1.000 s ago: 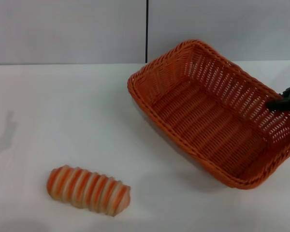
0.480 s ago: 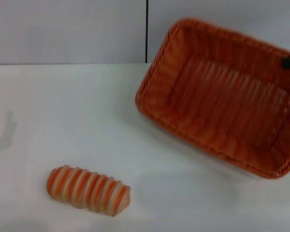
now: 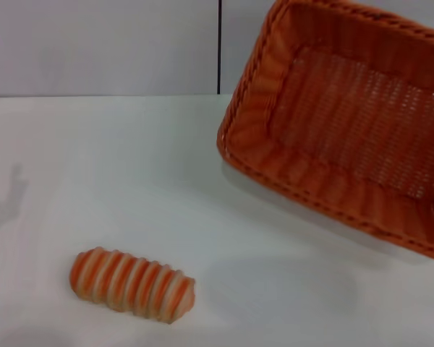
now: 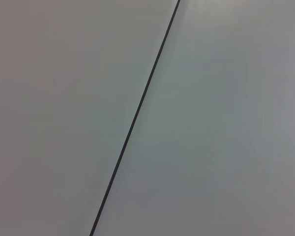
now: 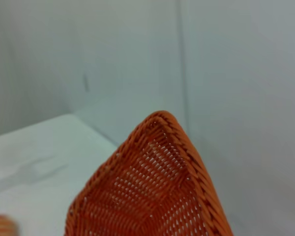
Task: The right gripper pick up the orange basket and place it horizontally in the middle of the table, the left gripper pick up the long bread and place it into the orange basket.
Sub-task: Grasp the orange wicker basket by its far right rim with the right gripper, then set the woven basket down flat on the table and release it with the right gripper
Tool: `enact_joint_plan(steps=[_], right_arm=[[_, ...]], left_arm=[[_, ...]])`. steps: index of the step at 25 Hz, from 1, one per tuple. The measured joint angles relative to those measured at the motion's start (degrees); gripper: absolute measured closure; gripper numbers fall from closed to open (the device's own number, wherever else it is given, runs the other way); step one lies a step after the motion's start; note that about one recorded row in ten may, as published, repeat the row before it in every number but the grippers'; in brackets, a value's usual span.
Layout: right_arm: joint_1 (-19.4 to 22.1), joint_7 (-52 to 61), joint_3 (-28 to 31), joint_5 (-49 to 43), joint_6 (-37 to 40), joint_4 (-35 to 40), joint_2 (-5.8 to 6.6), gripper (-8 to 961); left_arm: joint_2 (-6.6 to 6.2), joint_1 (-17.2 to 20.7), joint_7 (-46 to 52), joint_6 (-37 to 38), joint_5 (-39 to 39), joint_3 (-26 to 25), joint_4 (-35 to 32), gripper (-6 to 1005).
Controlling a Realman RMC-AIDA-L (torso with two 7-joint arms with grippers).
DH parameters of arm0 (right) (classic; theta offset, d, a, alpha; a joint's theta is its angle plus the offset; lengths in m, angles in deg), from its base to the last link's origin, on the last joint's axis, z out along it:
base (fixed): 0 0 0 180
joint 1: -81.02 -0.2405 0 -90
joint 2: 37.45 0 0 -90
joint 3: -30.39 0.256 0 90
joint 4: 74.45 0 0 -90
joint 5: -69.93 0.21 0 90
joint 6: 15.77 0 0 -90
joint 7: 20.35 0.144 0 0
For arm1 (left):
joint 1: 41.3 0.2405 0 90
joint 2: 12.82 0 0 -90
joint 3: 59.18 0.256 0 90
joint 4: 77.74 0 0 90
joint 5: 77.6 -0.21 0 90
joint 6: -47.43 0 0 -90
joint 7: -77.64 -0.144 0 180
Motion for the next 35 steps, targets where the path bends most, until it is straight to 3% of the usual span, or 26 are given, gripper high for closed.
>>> enact_joint_plan(steps=[6,9,18,35], right_arm=[[-1.80,-2.02,-9.91,-1.15,-1.67,-0.31,0.17,788],[-2.81,-3.71,-12.06,-1.36,-1.25,-2.11,-0.03,788],[-7.31,-7.79,-15.29,-3.40,-0.97,-8.18,-0.48,788],[-13.54,-10.17,-19.23,-5.88,-0.26,-10.78,-3.74,764]], left_arm=[[0.06,-0.20,0.00,-0.07,-0.34,0.59,0.33,201],[0.07,-0.22,0.00,-0.08,-0.25,2.03,0.50,201],[0.21,-0.18,0.00,-1.54,-0.22,3.05,2.07,201],[0.25,-0.60,0.00,-2.53,-0.28,3.69,3.11,202]])
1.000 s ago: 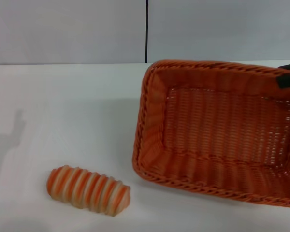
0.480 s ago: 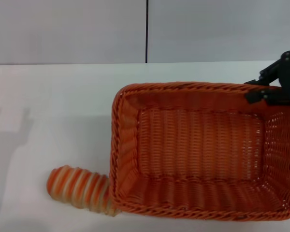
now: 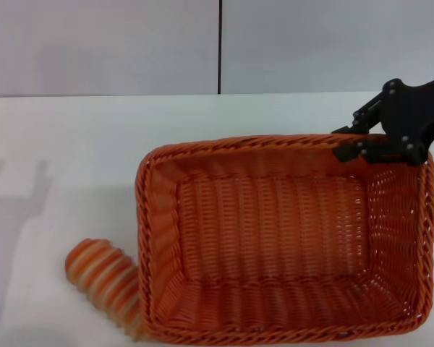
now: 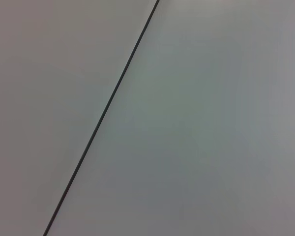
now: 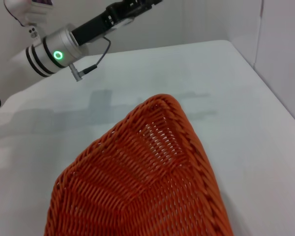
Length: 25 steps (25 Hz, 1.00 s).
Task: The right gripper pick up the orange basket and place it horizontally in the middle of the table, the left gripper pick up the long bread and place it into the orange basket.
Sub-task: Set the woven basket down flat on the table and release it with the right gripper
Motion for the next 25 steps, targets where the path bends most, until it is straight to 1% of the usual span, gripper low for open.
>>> enact_joint_plan(steps=[4,10,13,14,15,16,17,18,19,20,21,22,23,24,25], right_arm=[[-0.64,1.31,0.19,0.00,1.17,-0.06,-0.28,730],[-0.17,1.81,1.10,0.00,3.23,0.06,-0.36,678],[0.81,1.36,3.80,0.23,4.13,0.87,-0.41,653],[1.80,0.50,6.67,0.44,4.72,1.88,-0.77,622],[1.80,0.50,6.67,0.44,4.72,1.88,-0.77,590],[3.38,-0.88,10.97,0.90,5.46,3.92,-1.69,559],[4.30,-1.58,13.16,1.43,5.71,5.10,-2.23,528],[4.30,-1.58,13.16,1.43,5.71,5.10,-2.23,496],[6.54,-2.94,16.51,3.96,5.82,6.82,-3.22,465],[7.74,-3.66,17.61,5.85,5.89,7.10,-3.52,465],[7.74,-3.66,17.61,5.85,5.89,7.10,-3.52,465],[9.02,-4.33,18.50,7.73,6.08,7.11,-3.69,465],[10.39,-5.28,19.55,10.28,6.32,6.77,-3.87,465],[13.33,-7.46,22.18,15.22,6.43,4.84,-4.18,465],[14.45,-8.45,23.33,17.13,6.51,3.55,-4.25,465]], left_arm=[[0.00,-0.07,0.03,0.00,0.00,0.00,0.05,202],[-0.08,-0.06,0.06,0.00,0.00,0.00,0.06,202],[-0.09,-0.06,0.06,-0.02,0.01,0.00,0.02,202],[-0.14,-0.11,0.11,-0.07,0.00,0.11,-0.22,202],[-0.19,-0.16,0.21,-0.07,-0.03,0.30,-0.28,202],[-0.25,-0.23,0.36,-0.04,-0.01,0.50,-0.35,202],[-0.45,-0.51,0.77,0.38,-0.05,1.58,-0.56,202],[-0.45,-0.51,0.77,0.38,-0.05,1.58,-0.56,202],[-0.59,-0.91,1.13,1.03,-0.09,2.48,-1.03,202],[-0.67,-1.21,1.31,1.44,-0.12,2.99,-1.41,202],[-0.69,-1.56,1.58,1.81,-0.15,3.38,-2.00,202],[-0.70,-1.88,1.95,2.19,-0.15,3.79,-2.67,202],[-0.71,-2.35,2.61,2.57,-0.22,4.36,-3.57,202],[-0.75,-2.83,3.79,3.04,-0.24,5.19,-4.68,202],[-0.88,-3.56,5.99,3.58,-0.28,6.38,-6.34,202]])
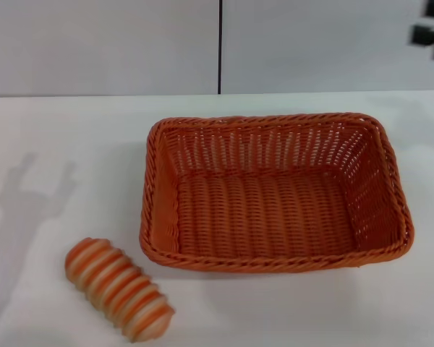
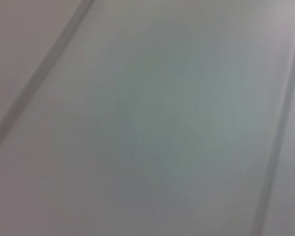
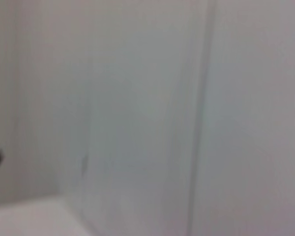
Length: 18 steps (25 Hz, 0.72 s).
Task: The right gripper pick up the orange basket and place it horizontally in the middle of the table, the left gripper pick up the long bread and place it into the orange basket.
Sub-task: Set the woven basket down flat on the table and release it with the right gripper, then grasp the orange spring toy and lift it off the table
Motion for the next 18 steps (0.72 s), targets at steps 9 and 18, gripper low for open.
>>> enact_joint_plan(steps=[9,18], right_arm=[[7.71,-6.82,10.11,12.85,-0.78,-15.81,-0.58,465],[13.17,-10.48,25.23,24.00,1.32,-24.30,-3.87,465]], left_arm=[[-1.56,-8.50,24.19,2.98,-0.07,19.38,-22.26,203],[-3.12,-5.62,29.50,2.76,-0.04,32.37,-28.59,203]])
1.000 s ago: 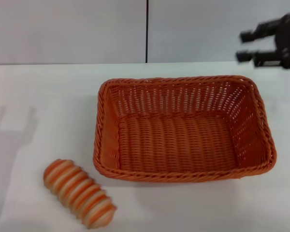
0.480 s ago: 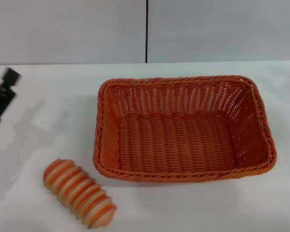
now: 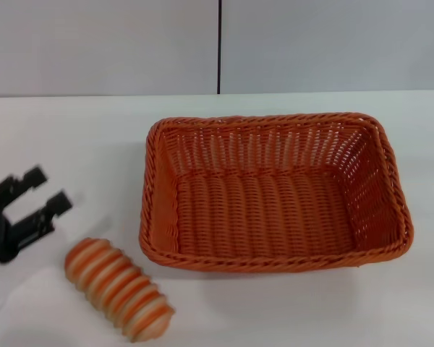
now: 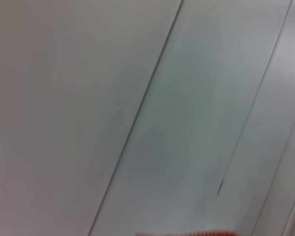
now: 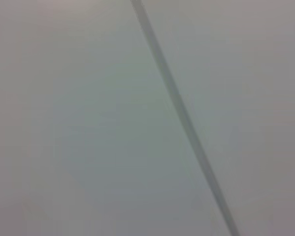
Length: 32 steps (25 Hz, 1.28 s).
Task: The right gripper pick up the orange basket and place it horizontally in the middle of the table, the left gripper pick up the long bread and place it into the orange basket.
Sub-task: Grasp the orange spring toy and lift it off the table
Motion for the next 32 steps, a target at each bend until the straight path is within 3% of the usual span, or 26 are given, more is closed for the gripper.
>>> enact_joint_plan(steps=[1,6,16,32], right_arm=[[0.32,-0.05,2.89,0.09,0.96,-1.51,-0.31,465],[0.03,-0.62,4.81,0.15,2.09,-3.79,-0.39,466],[-0.52,-1.22,4.86,0.22,3.28,-5.57,-0.54,466],[-0.33,-0.66,4.34,-0.27,3.09,-6.17,-0.60,466]], left_arm=[[0.00,1.21,-0.05,-0.17,-0.02,0.73,-0.34,203],[-0.06,3.88,-0.27,-1.33,-0.04,3.84,-2.62,203],[1.44,4.20,-1.66,-8.84,-3.39,6.05,-2.39,203],[2.05,4.05,-1.83,-12.55,-5.12,6.86,-2.27,204]])
